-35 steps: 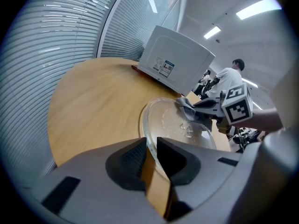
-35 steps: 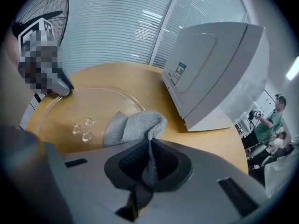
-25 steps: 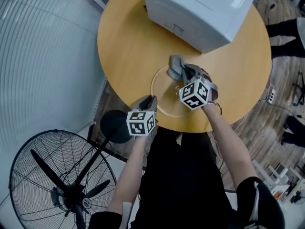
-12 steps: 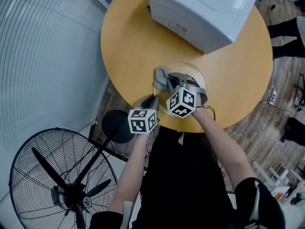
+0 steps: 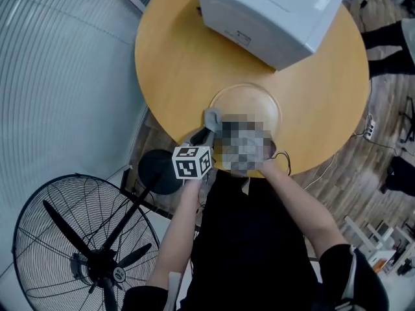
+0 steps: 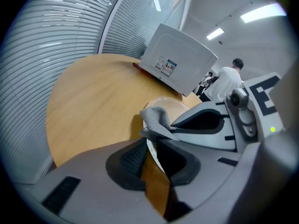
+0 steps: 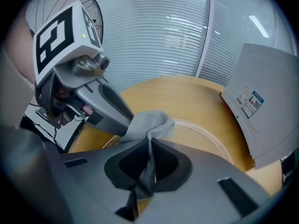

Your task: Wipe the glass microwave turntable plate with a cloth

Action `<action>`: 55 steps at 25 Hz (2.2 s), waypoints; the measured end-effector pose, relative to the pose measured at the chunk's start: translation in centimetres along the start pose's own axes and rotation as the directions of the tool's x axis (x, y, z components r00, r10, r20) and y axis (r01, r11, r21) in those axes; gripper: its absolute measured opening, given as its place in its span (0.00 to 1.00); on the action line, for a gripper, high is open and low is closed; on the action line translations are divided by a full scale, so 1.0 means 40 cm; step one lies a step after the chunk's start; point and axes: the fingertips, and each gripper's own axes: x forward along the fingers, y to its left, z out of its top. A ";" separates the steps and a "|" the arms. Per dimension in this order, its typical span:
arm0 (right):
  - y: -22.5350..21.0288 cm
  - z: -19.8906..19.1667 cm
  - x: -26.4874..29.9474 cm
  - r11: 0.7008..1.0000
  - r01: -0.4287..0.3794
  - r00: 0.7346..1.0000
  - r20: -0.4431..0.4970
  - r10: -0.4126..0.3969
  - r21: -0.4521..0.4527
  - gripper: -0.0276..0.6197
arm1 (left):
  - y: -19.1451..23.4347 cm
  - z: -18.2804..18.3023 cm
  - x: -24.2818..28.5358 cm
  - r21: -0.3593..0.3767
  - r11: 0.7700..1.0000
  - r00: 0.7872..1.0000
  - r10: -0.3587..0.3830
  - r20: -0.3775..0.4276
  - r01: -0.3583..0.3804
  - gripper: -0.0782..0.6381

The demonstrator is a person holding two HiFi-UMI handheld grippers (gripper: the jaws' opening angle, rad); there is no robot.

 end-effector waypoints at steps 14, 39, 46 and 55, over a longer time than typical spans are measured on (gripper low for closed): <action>0.123 -0.092 -0.059 0.994 -0.102 0.993 -0.059 0.104 0.028 0.08 | 0.001 0.001 -0.001 0.001 1.000 1.000 0.007 0.000 -0.007 0.19; -0.120 -0.372 -0.220 0.979 0.105 0.986 -0.150 -0.078 0.177 0.08 | 0.003 0.001 0.003 0.026 0.999 1.000 0.029 0.008 -0.029 0.19; -0.232 -0.351 -0.207 0.952 0.213 0.974 -0.125 -0.189 0.219 0.08 | 0.001 0.000 0.004 0.033 0.999 0.999 0.036 0.012 -0.036 0.19; -0.137 -0.285 -0.176 0.963 0.198 0.979 -0.078 -0.187 0.182 0.07 | 0.003 0.001 0.001 0.033 0.999 0.999 0.035 0.013 -0.036 0.19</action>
